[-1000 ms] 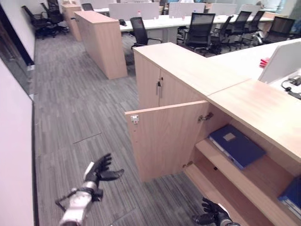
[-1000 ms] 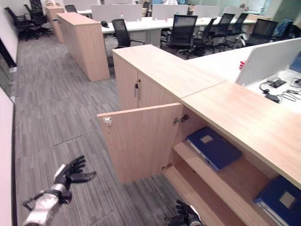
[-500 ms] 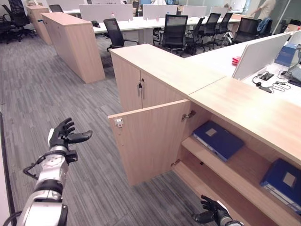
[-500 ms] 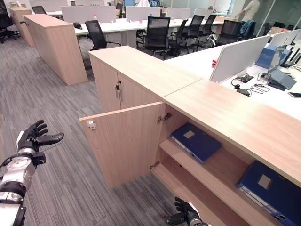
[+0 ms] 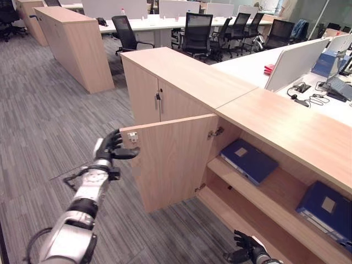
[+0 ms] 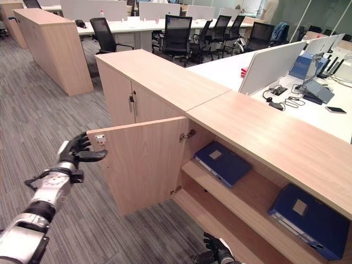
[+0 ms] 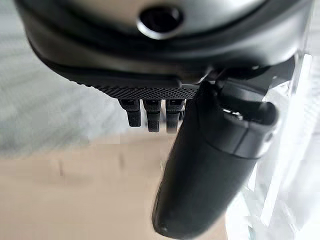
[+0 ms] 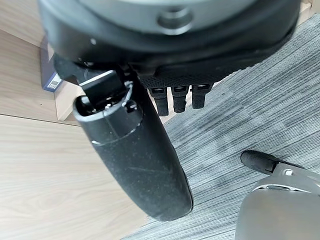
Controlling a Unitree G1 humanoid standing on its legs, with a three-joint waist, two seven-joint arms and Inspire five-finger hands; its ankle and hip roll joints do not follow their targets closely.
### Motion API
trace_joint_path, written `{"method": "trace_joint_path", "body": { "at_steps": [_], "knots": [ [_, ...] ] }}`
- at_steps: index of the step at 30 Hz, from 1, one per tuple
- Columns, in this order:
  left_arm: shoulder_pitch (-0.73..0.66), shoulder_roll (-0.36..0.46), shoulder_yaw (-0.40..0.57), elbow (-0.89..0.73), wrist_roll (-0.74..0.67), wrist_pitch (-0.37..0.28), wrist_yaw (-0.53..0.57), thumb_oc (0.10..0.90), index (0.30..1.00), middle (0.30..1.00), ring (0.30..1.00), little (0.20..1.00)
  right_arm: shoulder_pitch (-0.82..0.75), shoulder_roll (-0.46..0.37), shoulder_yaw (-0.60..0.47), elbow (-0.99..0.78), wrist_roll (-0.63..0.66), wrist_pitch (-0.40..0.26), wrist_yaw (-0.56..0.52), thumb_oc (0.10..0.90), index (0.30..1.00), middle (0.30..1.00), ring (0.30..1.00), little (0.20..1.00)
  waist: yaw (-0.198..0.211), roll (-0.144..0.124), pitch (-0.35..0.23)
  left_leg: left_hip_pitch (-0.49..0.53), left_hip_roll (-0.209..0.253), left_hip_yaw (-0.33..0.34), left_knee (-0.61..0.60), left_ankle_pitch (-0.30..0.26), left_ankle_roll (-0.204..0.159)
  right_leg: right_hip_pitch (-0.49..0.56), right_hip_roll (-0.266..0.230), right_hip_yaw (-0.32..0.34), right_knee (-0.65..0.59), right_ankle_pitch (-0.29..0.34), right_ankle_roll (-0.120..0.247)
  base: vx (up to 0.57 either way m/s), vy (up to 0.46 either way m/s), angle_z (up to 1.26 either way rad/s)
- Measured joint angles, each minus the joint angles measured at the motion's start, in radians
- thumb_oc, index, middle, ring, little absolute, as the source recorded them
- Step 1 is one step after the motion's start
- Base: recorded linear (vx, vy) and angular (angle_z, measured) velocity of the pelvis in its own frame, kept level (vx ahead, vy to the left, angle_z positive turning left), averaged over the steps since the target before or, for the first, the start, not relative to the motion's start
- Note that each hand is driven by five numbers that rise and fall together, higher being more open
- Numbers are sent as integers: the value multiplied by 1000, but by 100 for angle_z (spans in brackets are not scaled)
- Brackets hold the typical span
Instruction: Put the empty folder in the office cabinet
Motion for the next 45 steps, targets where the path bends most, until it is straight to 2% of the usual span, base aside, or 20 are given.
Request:
{"method": "trace_joint_path", "body": {
  "at_steps": [7,13,20,27,30,31,32,33,34,35,36,38,39,40,42,45],
  "knots": [
    [194,-30,-5,-252,21,-10,-34,800,900,900,900,900,1,14,-4,13,-6,3,-18,800,900,900,900,900,41,4,6,4,-5,-23,0,-1,2,16,-8,-24,0,-6,7,-12,6,11],
    [355,-47,-70,-479,60,-9,-113,800,900,900,900,900,-17,22,-25,46,-40,6,-21,800,900,900,900,900,91,13,28,4,-20,-51,0,-4,1,31,-24,-46,0,-16,22,-27,5,15],
    [466,12,-102,-630,68,-9,-251,800,900,900,900,900,-14,47,-52,51,-40,7,-28,800,900,900,900,900,110,17,38,0,-30,-64,0,-3,3,32,-35,-58,0,-14,26,-14,6,5],
    [628,36,-92,-812,39,6,-361,800,900,900,900,900,1,53,-88,51,-39,8,-27,800,900,900,900,900,109,28,48,1,-35,-65,0,3,18,31,-38,-65,1,-8,23,-80,12,0],
    [653,29,-86,-832,-8,11,-387,800,900,900,900,900,-32,50,-100,54,-39,8,-28,800,900,900,900,900,114,49,81,-4,-24,-18,4,5,20,-22,-35,-66,53,5,29,-193,-22,-46],
    [657,32,-59,-843,-33,13,-394,800,900,900,900,900,-67,57,-99,55,-38,8,-28,800,900,900,900,900,118,54,101,-17,-15,37,5,10,29,-68,-42,-110,71,18,53,-82,-2,-93],
    [655,35,-46,-843,-52,19,-394,800,900,900,900,900,-93,66,-100,56,-38,8,-33,800,900,900,900,900,120,56,105,-31,-7,66,1,11,36,-94,-51,-152,78,10,57,-179,-16,-98],
    [650,29,-39,-844,-60,21,-394,800,900,900,900,900,-113,67,-101,59,-38,7,-35,800,900,900,900,900,120,66,121,-30,0,83,0,9,39,-103,-68,-213,107,-30,54,-48,-40,-96],
    [656,10,-28,-844,-63,22,-393,800,900,900,900,900,-141,66,-100,68,-38,9,-36,800,900,900,900,900,132,95,138,-30,23,141,5,14,46,-135,-119,-351,220,-57,55,-65,-32,-106],
    [659,-1,-26,-845,-64,23,-394,800,900,900,900,900,-149,66,-99,71,-38,9,-35,800,900,900,900,900,148,108,145,-27,36,169,4,1,51,-148,-156,-414,304,-75,51,-25,-83,-117],
    [669,-12,-22,-846,-68,29,-394,800,900,900,900,900,-154,73,-98,80,-38,11,-36,800,900,900,900,900,153,117,148,-22,47,186,6,-14,36,-144,-204,-449,393,-106,72,-78,-126,-87],
    [691,-9,-17,-860,-95,39,-395,800,900,900,900,900,-149,81,-95,80,-38,12,-33,800,900,900,900,900,157,104,145,-20,48,235,10,-1,21,-112,-248,-463,432,-135,90,-66,-188,-74],
    [701,-8,-11,-862,-100,39,-394,800,900,900,900,900,-149,85,-95,80,-38,10,-35,800,900,900,900,900,162,94,143,-20,44,249,10,-12,11,-98,-245,-452,402,-136,97,-16,-198,-86],
    [703,-6,-11,-857,-100,44,-393,800,900,900,900,900,-145,83,-91,81,-39,11,-36,800,900,900,900,900,162,75,143,-13,31,276,11,2,-1,-66,-216,-410,300,-140,48,-7,-175,-69],
    [740,-37,-15,-853,-101,54,-394,800,900,900,900,900,-137,53,-84,83,-39,13,-41,800,900,900,900,900,131,116,131,-5,55,277,11,11,-15,-49,-156,-375,209,-99,33,-8,-262,-69],
    [770,-73,-13,-848,-102,60,-384,800,900,900,900,900,-125,22,-76,80,-40,15,-46,800,900,900,900,900,128,130,124,11,83,262,31,7,-20,-24,-105,-313,118,-49,15,-17,-192,-84]
  ]
}}
